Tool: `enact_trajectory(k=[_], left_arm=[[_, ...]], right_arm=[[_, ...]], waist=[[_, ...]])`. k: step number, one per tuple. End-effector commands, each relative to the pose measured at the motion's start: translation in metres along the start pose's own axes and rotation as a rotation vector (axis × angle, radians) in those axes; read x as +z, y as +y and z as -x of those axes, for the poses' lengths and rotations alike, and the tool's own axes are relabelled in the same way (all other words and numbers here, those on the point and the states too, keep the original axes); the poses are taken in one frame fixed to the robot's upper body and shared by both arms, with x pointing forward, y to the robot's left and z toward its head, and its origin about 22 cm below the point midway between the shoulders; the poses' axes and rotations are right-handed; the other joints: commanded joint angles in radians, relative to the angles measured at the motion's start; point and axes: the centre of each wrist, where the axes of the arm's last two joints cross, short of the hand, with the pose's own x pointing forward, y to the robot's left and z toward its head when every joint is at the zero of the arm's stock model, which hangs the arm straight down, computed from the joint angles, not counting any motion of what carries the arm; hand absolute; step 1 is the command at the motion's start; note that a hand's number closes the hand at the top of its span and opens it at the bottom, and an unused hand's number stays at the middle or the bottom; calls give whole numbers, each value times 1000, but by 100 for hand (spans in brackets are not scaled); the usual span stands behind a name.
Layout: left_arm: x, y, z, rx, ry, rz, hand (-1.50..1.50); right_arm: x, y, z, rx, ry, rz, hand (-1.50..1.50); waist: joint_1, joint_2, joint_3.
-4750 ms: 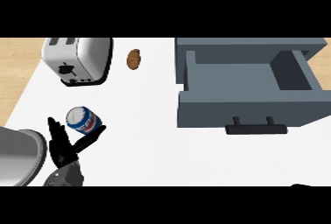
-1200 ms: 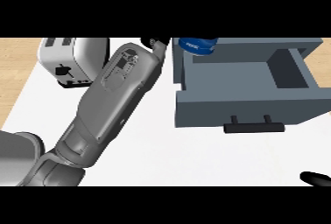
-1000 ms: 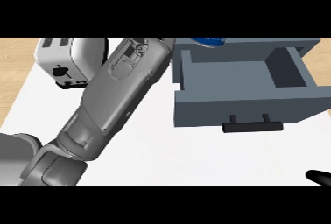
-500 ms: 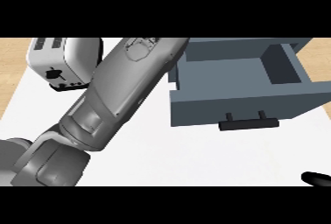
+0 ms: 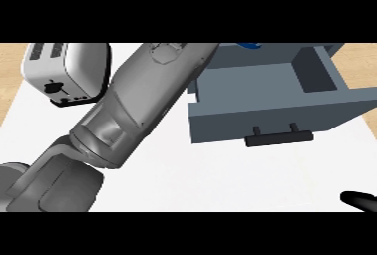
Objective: Pick up the can, place it into the drawer and close the drawer
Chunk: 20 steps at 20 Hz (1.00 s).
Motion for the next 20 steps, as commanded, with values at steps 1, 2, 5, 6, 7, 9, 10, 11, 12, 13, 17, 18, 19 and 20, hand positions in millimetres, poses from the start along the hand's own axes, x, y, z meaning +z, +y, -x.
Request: enact_trajectory(k=[1,2,5,6,7,9,10,11,12,13,17,18,19,20], left_arm=[[0,-3,-3,-12,-4,-56,-150],[0,-5,-7,-20,-2,-80,-150],[0,-4,1,-19,-12,-106,-150],[-1,-2,6,-5,-13,-66,-150],[-1,0,12,-11,-19,-87,-150],[-2,-3,-4,12,-13,-108,-150],[-1,-2,5,20,-9,-98,-150],[-3,1,6,35,-7,-100,-150],[-3,0,2,33,-6,-105,-150],[-3,-1,-2,60,-6,-110,-150],[-4,1,1,100,3,-95,-150],[-4,1,0,101,-26,-99,-150],[-2,-4,-14,119,-20,-89,-150],[-3,-1,-4,118,-13,-102,-150]], right_arm=[[-3,5,4,-8,-1,0,-150],[-12,10,-10,-6,-17,-29,-150],[-10,11,-3,42,-36,-17,-150],[-14,-1,-10,78,-58,-12,-150],[-15,-2,-9,114,-50,-48,-150],[-14,1,-5,127,-68,-75,-150],[-27,4,-10,135,-93,-53,-150],[-22,11,-8,156,-108,-99,-150],[-26,11,-9,184,-123,-86,-150],[-25,14,-11,219,-150,-95,-150],[-33,21,-9,367,-180,-127,-150],[-41,25,-8,395,-204,-167,-150],[-51,30,-11,437,-205,-156,-150],[-56,34,-5,473,-208,-189,-150]], waist=[[0,0,0],[-20,5,0],[-25,7,1],[-6,3,0],[-12,5,0],[-17,7,1],[-5,6,0],[-9,12,0],[-11,12,0],[-9,11,0],[6,11,-1],[2,17,0],[10,13,-1],[12,15,-1]])
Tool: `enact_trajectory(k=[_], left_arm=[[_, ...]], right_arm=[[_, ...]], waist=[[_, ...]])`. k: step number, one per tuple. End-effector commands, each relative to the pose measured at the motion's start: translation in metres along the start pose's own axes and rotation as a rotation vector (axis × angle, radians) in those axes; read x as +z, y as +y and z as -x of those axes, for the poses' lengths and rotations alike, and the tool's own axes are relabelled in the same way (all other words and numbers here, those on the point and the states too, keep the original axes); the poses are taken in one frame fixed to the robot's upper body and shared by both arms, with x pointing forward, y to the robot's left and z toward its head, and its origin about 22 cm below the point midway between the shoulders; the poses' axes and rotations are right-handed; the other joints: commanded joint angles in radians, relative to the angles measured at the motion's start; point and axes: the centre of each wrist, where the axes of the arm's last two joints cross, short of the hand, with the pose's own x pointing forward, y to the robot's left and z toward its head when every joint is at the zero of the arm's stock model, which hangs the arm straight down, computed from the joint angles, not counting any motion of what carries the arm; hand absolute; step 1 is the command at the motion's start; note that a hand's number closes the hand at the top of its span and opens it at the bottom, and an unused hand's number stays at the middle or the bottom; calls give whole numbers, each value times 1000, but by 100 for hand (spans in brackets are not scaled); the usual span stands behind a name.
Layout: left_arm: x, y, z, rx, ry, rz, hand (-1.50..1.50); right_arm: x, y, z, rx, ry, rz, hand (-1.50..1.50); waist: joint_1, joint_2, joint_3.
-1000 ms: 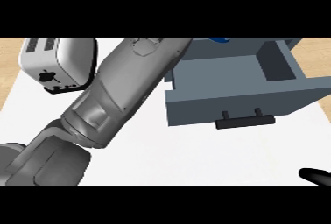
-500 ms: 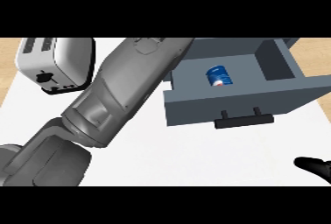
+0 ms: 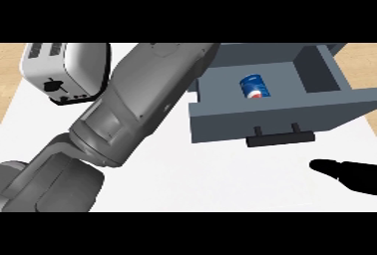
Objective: Pick up the can, place it into the drawer and close the drawer
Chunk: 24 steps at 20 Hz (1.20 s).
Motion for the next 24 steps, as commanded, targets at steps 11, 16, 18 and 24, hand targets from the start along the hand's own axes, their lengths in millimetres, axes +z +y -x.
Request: enact_trajectory(k=[11,16,18,24], left_arm=[[-3,4,7,-11,-26,4,-150],[-5,4,-9,-17,-40,17,-150],[-1,-1,-7,11,-4,27,-150],[-10,20,2,2,-24,-17,-150]], right_arm=[[-40,66,44,417,-38,-152,-150],[-61,104,71,536,-29,-193,-150],[-64,116,87,606,-17,-215,-150],[-85,149,108,645,-19,-192,-150]], waist=[[67,-18,-1],[87,-15,-1],[102,-19,-2],[105,-24,-2]])
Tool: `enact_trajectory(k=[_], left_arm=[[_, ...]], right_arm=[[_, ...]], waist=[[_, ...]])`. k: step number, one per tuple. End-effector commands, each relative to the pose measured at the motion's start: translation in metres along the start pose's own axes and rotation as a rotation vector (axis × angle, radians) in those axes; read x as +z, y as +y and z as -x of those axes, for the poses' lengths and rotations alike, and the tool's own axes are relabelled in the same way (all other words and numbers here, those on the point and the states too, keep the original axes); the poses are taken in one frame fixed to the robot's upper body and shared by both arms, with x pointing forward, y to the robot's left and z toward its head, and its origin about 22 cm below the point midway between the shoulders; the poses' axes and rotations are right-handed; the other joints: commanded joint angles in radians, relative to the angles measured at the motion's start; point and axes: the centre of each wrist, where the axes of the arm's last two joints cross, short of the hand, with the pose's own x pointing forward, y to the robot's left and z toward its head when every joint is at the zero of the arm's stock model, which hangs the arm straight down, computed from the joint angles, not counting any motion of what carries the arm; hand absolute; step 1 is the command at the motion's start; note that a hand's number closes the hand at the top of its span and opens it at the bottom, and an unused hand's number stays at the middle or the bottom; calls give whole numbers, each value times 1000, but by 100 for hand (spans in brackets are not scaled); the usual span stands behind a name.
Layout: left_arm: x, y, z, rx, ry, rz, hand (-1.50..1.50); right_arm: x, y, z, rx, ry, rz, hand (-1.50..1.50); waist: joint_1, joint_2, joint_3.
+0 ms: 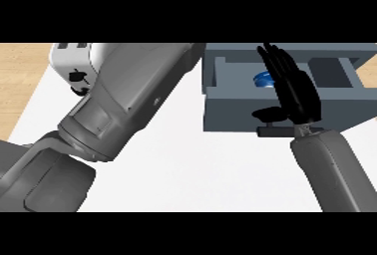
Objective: Pick up the can, place it into the drawer and close the drawer
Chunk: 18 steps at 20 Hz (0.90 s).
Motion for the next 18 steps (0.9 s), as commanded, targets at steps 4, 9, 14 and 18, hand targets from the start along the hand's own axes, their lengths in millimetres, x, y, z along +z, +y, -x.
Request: enact_trajectory(k=[4,9,14,18], left_arm=[[-14,37,-3,-17,3,-20,-150],[-9,33,-8,4,13,-14,-150],[-11,53,-5,-15,22,-24,-150],[-16,78,-12,-12,13,-6,-150]], right_arm=[[-30,36,16,63,31,38,-150],[-48,46,23,127,59,129,-150],[-68,43,26,159,71,186,-150],[-91,36,13,188,75,213,-150]], waist=[[31,-4,0],[46,-4,0],[66,-4,0],[78,3,0]])
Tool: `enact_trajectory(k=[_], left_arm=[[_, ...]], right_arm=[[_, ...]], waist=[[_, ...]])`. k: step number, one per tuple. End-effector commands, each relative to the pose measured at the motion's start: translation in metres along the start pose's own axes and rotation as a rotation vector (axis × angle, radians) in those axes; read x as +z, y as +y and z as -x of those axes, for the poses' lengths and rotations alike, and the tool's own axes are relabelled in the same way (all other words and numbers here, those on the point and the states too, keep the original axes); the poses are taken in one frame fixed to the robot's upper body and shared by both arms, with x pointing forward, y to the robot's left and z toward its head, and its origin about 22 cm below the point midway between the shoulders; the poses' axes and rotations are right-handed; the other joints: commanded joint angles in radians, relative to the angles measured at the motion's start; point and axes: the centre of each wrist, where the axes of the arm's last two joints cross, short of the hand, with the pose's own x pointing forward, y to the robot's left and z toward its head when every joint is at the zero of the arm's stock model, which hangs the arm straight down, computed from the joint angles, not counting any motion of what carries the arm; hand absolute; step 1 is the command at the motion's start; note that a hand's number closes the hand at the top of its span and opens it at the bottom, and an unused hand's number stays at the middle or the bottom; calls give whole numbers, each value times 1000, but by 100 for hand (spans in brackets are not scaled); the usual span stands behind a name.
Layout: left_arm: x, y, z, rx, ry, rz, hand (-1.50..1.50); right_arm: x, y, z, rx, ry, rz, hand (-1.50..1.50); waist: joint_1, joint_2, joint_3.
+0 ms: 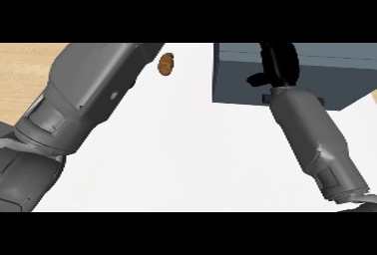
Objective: Pick up the can, place it into the drawer and close the drawer
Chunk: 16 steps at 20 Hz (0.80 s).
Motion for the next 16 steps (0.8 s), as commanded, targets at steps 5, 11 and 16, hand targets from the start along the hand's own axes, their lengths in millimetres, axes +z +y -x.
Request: enact_trajectory(k=[5,11,16], left_arm=[[3,23,2,9,16,9,-150],[9,31,7,9,16,39,-150],[12,43,30,-17,28,24,-150]], right_arm=[[-37,-14,-10,31,-2,68,-150],[-55,-23,-29,10,11,84,-150],[-61,-26,-42,-123,1,101,-150]], waist=[[31,4,1],[53,5,0],[55,10,2]])
